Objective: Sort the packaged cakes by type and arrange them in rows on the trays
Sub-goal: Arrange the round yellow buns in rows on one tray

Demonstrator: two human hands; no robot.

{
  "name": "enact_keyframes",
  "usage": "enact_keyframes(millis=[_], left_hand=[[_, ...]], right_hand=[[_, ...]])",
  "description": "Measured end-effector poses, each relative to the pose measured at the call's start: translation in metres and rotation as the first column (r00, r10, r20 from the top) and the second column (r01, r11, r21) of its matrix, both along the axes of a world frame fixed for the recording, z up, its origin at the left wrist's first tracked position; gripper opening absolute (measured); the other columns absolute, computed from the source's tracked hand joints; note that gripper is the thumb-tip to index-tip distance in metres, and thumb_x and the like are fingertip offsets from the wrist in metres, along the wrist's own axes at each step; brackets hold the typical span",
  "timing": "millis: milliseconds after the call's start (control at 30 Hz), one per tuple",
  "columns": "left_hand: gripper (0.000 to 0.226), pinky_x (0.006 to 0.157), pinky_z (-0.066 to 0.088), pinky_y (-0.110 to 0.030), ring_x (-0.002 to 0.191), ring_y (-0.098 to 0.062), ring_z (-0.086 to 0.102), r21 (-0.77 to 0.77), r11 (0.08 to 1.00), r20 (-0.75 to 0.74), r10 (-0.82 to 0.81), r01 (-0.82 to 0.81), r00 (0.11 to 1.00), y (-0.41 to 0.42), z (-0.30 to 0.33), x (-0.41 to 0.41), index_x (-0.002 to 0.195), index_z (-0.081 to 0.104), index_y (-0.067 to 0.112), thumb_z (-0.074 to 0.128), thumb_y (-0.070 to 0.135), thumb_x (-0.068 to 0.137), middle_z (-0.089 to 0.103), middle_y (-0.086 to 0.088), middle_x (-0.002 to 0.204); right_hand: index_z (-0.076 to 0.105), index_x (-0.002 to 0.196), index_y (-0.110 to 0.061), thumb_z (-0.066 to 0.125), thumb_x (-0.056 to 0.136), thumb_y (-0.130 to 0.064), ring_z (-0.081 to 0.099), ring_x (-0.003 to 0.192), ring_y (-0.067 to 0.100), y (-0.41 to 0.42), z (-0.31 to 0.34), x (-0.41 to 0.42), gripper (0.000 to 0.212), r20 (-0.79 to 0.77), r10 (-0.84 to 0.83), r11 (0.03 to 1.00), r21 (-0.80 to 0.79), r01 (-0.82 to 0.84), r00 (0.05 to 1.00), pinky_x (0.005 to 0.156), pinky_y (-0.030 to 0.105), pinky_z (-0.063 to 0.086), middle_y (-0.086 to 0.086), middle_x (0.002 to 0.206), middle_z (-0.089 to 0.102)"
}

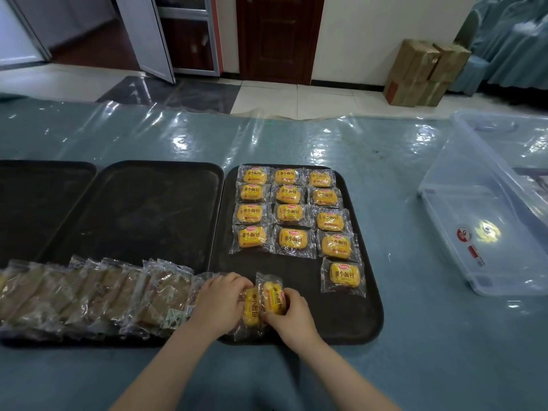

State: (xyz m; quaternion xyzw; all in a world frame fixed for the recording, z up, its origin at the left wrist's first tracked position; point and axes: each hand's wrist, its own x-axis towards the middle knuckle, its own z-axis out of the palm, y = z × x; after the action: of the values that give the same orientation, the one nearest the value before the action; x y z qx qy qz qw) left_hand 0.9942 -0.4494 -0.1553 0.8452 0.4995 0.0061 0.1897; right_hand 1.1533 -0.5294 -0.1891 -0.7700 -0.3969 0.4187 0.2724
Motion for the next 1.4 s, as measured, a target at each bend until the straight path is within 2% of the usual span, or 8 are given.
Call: enact_keyframes(millis=[333,467,633,800,867,967,1100,1400], left_hand=[[0.03,0.108,0.035,-0.036,0.12,-0.007,0.047,-0.109,0.991,0.146,0.09,-0.074,0.985,0.004,0.004,0.009,0.12,0.064,0.032,0.046,0.025,0.098,0.061,0.016,0.121],[0.026,0.102,0.041,-0.033,0.098,0.0,0.056,-0.147,0.981,0.28,0.164,-0.126,0.946,0.003,0.01,0.015,0.111,0.069,0.031,0.045,0.029,0.1,0.067,0.018,0.1],[0.014,0.112,0.023,-0.027,0.08,0.004,0.061,-0.09,0.985,0.303,0.165,-0.144,0.939,0.005,0.011,0.018,0.101,0.069,0.033,0.058,0.041,0.095,0.068,0.02,0.082],[0.005,0.107,0.031,-0.027,0.076,0.0,0.062,-0.09,0.98,0.313,0.198,-0.178,0.929,0.007,0.009,0.02,0.091,0.069,0.033,0.065,0.036,0.091,0.068,0.017,0.074],[0.004,0.092,0.045,-0.022,0.077,-0.001,0.063,-0.124,0.972,0.336,0.228,-0.198,0.914,0.006,0.012,0.022,0.09,0.069,0.031,0.065,0.032,0.092,0.068,0.016,0.075],[0.004,0.064,0.04,-0.012,0.081,0.004,0.06,-0.21,0.949,0.371,0.301,-0.236,0.879,0.005,0.017,0.025,0.092,0.066,0.03,0.062,0.028,0.094,0.067,0.016,0.083],[0.004,0.065,0.04,-0.013,0.085,0.004,0.06,-0.275,0.931,0.396,0.336,-0.239,0.855,0.008,0.017,0.029,0.095,0.065,0.029,0.061,0.028,0.096,0.066,0.016,0.089],[0.007,0.076,0.051,-0.027,0.089,-0.004,0.063,-0.387,0.894,0.393,0.383,-0.227,0.836,0.02,0.01,0.04,0.092,0.063,0.029,0.059,0.027,0.097,0.07,0.01,0.09]], right_hand=[[0.036,0.147,-0.025,0.07,0.084,-0.022,0.035,0.129,0.014,-0.004,0.02,0.025,0.071,0.257,0.237,0.955,0.113,-0.273,0.937,0.11,0.029,0.036,-0.005,0.137,0.038],[0.035,0.148,-0.025,0.064,0.084,-0.019,0.035,0.128,0.016,-0.004,0.024,0.029,0.07,0.401,0.343,0.899,0.12,-0.42,0.849,0.111,0.032,0.035,-0.005,0.138,0.038],[0.034,0.148,-0.025,0.061,0.085,-0.017,0.03,0.132,0.013,-0.003,0.027,0.034,0.069,0.482,0.388,0.844,0.157,-0.513,0.786,0.115,0.031,0.03,-0.005,0.141,0.035],[0.039,0.146,-0.023,0.059,0.083,-0.012,0.029,0.134,0.013,-0.001,0.027,0.039,0.066,0.538,0.372,0.805,0.219,-0.552,0.756,0.116,0.027,0.027,-0.004,0.14,0.037],[0.04,0.145,-0.024,0.059,0.084,-0.011,0.028,0.135,0.011,-0.002,0.027,0.042,0.066,0.54,0.346,0.805,0.249,-0.539,0.767,0.116,0.026,0.026,-0.006,0.141,0.036],[0.034,0.149,-0.025,0.06,0.088,-0.008,0.023,0.139,0.002,-0.004,0.028,0.044,0.069,0.39,0.207,0.878,0.331,-0.347,0.897,0.114,0.017,0.023,-0.013,0.148,0.027],[0.033,0.148,-0.029,0.06,0.094,-0.01,0.042,0.126,-0.001,-0.003,0.03,0.048,0.063,0.068,-0.032,0.95,0.311,0.009,0.997,0.107,0.022,0.04,-0.018,0.141,0.036],[0.061,0.119,-0.016,0.064,0.095,-0.014,0.071,0.09,0.017,0.007,0.021,0.064,0.025,-0.384,-0.31,0.925,0.087,0.369,0.87,0.08,0.031,0.06,0.007,0.096,0.073]])
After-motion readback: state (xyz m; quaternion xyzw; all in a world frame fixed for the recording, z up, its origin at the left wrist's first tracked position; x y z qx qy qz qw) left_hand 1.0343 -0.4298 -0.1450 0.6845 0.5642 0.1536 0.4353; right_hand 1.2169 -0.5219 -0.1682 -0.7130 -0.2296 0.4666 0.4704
